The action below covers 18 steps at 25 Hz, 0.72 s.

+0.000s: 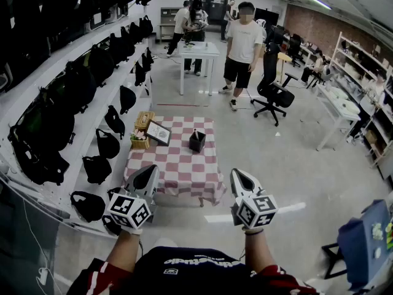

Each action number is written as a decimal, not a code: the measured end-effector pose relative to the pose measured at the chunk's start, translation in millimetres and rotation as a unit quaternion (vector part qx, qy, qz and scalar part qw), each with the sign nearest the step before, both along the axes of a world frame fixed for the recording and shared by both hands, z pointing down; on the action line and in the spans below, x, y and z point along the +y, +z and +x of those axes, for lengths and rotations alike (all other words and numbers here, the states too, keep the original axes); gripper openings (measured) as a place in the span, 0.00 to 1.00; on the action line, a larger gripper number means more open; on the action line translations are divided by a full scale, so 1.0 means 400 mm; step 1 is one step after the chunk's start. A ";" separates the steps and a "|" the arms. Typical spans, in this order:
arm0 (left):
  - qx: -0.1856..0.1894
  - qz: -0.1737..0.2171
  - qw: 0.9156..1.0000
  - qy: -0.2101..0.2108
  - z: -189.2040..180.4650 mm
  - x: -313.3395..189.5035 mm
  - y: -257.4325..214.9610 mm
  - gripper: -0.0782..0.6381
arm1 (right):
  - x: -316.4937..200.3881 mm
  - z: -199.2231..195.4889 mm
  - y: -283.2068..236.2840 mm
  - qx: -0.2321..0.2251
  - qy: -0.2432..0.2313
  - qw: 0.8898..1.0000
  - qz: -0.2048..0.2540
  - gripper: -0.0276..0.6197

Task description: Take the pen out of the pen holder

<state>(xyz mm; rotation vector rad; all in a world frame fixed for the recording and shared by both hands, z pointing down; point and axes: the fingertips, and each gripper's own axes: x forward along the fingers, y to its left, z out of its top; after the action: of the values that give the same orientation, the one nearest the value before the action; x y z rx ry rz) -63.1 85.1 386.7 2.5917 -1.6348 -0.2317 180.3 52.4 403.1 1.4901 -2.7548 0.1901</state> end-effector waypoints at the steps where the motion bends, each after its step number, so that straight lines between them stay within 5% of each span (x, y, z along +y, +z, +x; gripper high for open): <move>1: -0.001 0.002 1.000 -0.001 0.002 -0.002 -0.002 0.12 | -0.002 0.001 0.001 0.001 -0.001 1.000 0.000 0.05; 18: 0.002 -0.006 1.000 -0.009 0.015 -0.007 0.019 0.12 | -0.008 0.010 0.023 0.011 -0.010 1.000 -0.001 0.05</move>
<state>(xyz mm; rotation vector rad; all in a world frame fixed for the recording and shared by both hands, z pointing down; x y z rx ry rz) -57.3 82.4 394.4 2.5665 -1.6538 -0.2266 184.3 49.1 412.4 1.4541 -2.7510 0.1742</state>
